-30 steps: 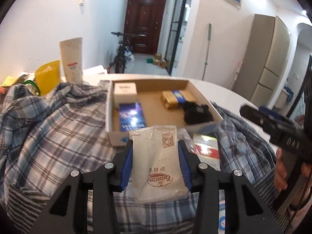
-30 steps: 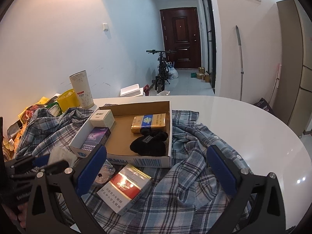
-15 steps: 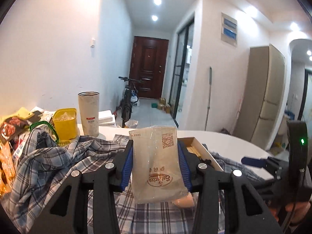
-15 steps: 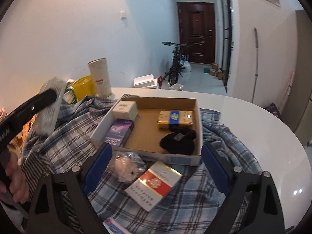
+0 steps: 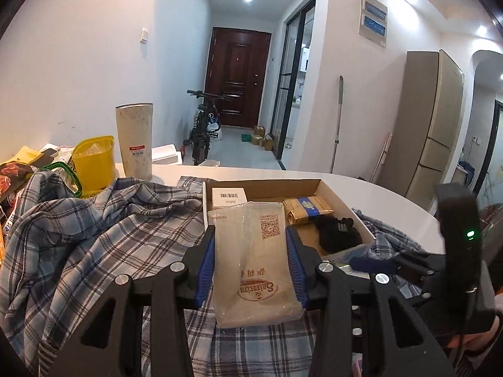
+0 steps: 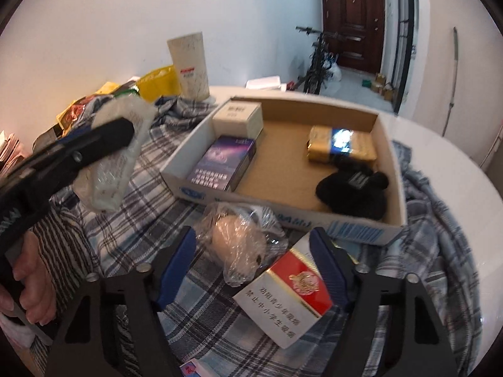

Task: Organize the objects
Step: 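Lift the white packet with the left gripper while the right gripper grasps the plastic-wrapped bun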

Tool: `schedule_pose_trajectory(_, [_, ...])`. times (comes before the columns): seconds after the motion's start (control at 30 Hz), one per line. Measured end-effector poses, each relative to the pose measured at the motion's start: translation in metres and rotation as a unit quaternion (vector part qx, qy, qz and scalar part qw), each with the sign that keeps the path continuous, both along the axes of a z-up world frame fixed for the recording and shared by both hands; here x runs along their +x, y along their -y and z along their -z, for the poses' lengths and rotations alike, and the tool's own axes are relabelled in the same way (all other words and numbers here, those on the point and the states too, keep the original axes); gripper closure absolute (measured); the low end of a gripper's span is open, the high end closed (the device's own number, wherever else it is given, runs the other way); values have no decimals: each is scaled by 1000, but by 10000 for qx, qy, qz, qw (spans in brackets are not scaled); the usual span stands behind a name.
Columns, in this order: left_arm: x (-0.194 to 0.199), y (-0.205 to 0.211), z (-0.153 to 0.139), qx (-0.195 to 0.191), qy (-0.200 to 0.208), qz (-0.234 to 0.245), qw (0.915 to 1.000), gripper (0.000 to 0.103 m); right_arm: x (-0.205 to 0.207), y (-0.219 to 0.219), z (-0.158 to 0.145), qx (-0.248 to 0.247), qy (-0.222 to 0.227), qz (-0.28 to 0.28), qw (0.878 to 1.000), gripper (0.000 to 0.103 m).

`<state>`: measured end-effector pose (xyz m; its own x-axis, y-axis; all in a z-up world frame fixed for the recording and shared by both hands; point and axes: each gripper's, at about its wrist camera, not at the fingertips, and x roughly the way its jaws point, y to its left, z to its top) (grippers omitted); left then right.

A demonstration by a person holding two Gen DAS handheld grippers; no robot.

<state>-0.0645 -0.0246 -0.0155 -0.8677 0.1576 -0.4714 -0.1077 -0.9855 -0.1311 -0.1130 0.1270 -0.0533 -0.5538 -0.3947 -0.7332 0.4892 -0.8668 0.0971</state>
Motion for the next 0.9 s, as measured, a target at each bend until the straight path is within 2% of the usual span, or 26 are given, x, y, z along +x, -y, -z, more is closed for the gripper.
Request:
schedule_pose_trajectory(0.03, [-1, 0, 0, -18, -12, -10, 10000, 59, -1, 0, 4, -30, 94, -29, 9999, 48])
schedule_pose_trajectory(0.13, [0, -1, 0, -46, -2, -50, 10000, 59, -3, 0, 11, -81, 276, -113, 9995, 65])
schedule_pose_trajectory(0.23, [-2, 0, -1, -54, 3, -70, 10000, 59, 4, -1, 7, -51, 53, -148, 9999, 76])
schedule_pose_trajectory(0.3, [-3, 1, -6, -82, -102, -120, 9998, 59, 10, -6, -1, -61, -187, 75, 9998, 80])
schedule_pose_trajectory(0.53, [13, 10, -32, -103, -615, -333, 9975, 59, 37, -19, -44, -208, -1011, 146, 9946, 84])
schedule_pose_trajectory(0.73, [16, 9, -62, -174, -747, -286, 9966, 59, 47, -30, -88, -222, -1616, 340, 9860, 84])
schedule_pose_trajectory(0.83, [14, -1, -86, -334, -918, -224, 9950, 59, 42, -37, -120, -405, -1969, 604, 9777, 84])
schedule_pose_trajectory(0.9, [9, -6, -103, -277, -963, -114, 9949, 59, 34, -40, -140, -576, -2193, 807, 9706, 84])
